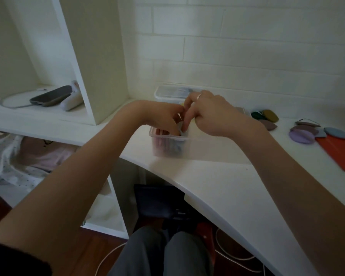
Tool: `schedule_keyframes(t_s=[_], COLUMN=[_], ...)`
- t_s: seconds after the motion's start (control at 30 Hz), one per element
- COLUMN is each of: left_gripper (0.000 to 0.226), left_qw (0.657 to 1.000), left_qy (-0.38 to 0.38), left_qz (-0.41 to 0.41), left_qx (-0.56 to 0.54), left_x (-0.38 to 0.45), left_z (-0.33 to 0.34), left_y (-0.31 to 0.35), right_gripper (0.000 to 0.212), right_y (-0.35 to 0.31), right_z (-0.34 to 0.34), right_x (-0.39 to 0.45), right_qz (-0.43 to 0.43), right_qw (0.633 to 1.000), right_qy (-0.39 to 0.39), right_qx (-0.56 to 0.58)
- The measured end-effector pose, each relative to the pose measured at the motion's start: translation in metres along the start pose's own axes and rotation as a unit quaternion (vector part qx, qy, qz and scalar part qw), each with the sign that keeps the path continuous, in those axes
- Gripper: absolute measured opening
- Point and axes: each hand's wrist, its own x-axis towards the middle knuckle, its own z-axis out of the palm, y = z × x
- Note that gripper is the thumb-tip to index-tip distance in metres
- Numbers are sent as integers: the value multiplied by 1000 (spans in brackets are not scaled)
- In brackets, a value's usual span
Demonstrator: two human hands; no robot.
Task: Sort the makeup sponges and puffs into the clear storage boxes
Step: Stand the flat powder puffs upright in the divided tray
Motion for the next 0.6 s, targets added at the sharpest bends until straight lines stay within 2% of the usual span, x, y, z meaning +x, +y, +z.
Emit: schedule_keyframes(t_s=[0.07, 0.27, 0.37, 0.4, 0.47, 0.6], left_gripper=[54, 45, 28, 23, 21, 20], left_qw=[1000, 994, 987, 987, 988, 990], left_qy=[7, 80, 115, 122, 128, 131], left_qz=[-12, 8, 17, 12, 5, -1], left_qx=[19, 72, 108, 107, 83, 47], left_x=[2, -2, -5, -6, -9, -14], left_z=[-1, -3, 4, 7, 8, 5], left_y=[4, 8, 10, 11, 12, 9], right_gripper=[54, 47, 38, 37, 35, 35], right_y=[-1, -8, -15, -15, -14, -9], right_z=[-2, 3, 4, 6, 9, 6], right_x=[-1, -2, -1, -2, -2, 4], right_qz=[-13, -2, 5, 12, 41, 90], right_qw=[999, 996, 991, 993, 999, 981], right_qy=[-19, -45, -50, -48, -24, 81], right_qx=[-47, -73, -122, -105, -3, 153])
